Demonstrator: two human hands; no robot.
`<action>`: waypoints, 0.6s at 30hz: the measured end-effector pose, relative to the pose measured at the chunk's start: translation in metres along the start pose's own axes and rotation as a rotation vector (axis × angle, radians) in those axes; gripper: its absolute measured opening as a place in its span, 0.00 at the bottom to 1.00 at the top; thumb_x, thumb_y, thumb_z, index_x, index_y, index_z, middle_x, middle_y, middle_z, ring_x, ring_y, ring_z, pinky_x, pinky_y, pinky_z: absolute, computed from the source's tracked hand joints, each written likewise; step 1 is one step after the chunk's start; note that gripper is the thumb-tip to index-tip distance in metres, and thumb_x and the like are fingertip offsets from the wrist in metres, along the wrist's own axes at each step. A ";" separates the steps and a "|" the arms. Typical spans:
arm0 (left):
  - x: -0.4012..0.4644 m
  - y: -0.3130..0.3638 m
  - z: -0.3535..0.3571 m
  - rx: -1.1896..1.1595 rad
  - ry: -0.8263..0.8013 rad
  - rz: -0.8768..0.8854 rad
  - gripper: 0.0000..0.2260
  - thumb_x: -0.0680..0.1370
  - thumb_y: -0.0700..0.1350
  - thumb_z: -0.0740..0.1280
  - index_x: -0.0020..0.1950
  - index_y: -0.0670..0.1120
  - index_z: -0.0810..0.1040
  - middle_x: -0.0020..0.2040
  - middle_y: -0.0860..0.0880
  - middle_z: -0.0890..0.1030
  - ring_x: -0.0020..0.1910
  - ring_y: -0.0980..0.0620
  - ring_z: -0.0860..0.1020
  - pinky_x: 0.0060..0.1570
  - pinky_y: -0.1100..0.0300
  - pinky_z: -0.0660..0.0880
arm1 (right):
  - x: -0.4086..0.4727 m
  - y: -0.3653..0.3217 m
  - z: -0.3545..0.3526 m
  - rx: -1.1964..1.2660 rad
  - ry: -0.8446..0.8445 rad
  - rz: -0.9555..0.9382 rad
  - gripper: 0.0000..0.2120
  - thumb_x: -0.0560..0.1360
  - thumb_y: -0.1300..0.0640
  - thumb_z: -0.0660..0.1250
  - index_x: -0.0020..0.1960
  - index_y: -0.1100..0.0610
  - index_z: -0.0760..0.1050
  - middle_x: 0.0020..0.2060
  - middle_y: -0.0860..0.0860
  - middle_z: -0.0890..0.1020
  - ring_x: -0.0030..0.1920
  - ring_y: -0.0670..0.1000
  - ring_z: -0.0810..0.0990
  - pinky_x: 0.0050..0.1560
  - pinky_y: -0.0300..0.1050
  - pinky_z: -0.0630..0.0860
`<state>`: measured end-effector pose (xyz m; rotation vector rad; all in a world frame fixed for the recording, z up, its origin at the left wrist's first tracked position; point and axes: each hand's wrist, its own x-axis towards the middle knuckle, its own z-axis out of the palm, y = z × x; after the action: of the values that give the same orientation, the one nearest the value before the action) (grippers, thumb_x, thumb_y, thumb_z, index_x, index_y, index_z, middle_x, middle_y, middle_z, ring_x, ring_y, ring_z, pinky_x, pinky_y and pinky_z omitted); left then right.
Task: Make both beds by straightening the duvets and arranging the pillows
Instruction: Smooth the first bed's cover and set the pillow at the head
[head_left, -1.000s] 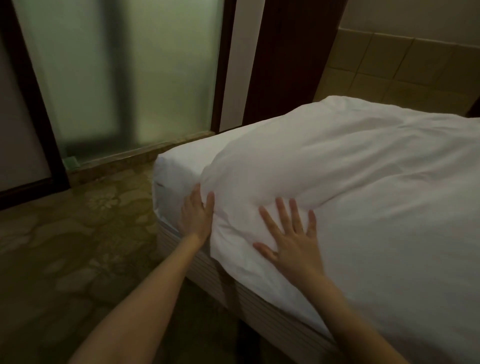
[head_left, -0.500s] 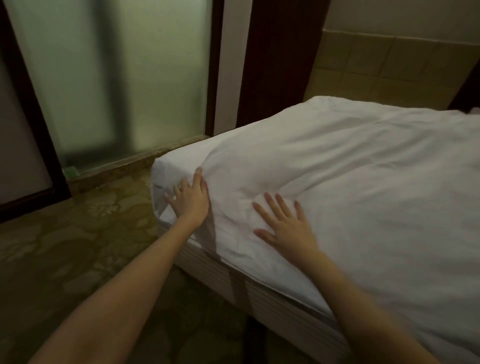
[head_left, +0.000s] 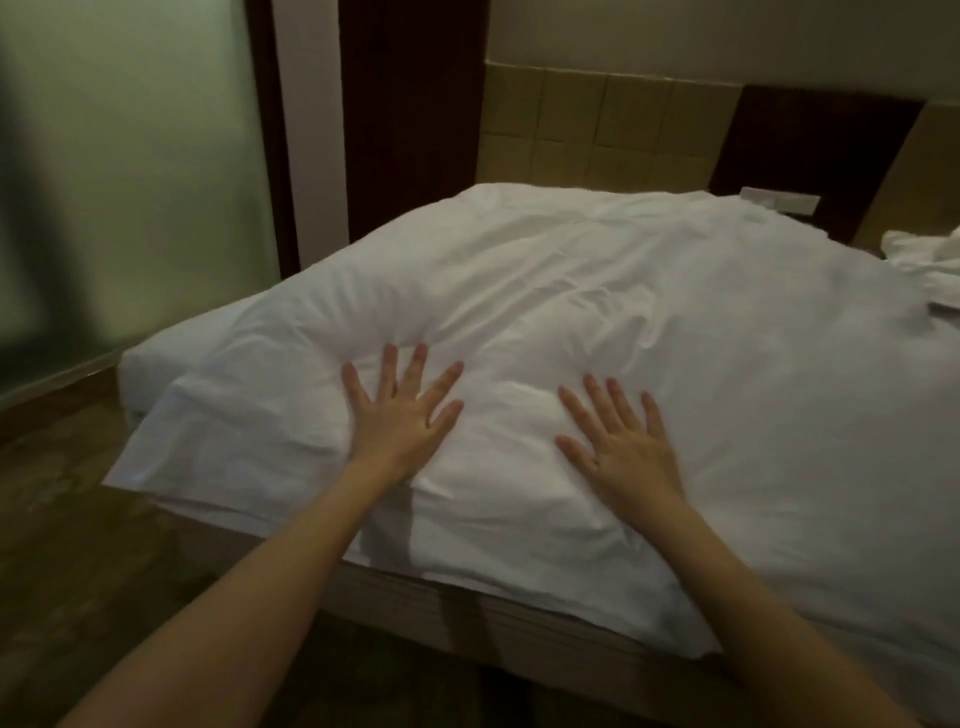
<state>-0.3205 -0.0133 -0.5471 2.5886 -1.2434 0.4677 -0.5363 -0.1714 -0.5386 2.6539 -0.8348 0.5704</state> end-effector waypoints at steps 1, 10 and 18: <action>0.001 0.000 0.003 0.003 -0.011 -0.004 0.26 0.70 0.67 0.27 0.68 0.68 0.31 0.78 0.54 0.38 0.76 0.46 0.35 0.65 0.32 0.31 | 0.001 -0.001 0.005 0.013 0.007 -0.002 0.31 0.79 0.36 0.37 0.74 0.46 0.63 0.70 0.53 0.71 0.69 0.56 0.70 0.69 0.55 0.53; 0.008 0.001 -0.009 0.033 -0.237 -0.013 0.23 0.78 0.66 0.38 0.72 0.70 0.38 0.79 0.55 0.42 0.77 0.47 0.39 0.66 0.32 0.34 | 0.003 -0.002 0.016 0.098 -0.034 -0.010 0.28 0.77 0.38 0.48 0.73 0.47 0.66 0.71 0.53 0.70 0.71 0.56 0.68 0.71 0.53 0.45; 0.019 -0.001 -0.071 0.001 -0.664 0.048 0.26 0.80 0.60 0.53 0.77 0.62 0.49 0.79 0.52 0.47 0.77 0.48 0.47 0.69 0.34 0.49 | 0.015 0.003 -0.046 0.174 -0.485 -0.025 0.29 0.78 0.38 0.45 0.77 0.44 0.50 0.78 0.49 0.52 0.77 0.52 0.50 0.73 0.56 0.43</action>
<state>-0.3217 -0.0021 -0.4748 2.8156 -1.4748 -0.4302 -0.5394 -0.1634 -0.4910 3.0108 -0.9069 -0.0209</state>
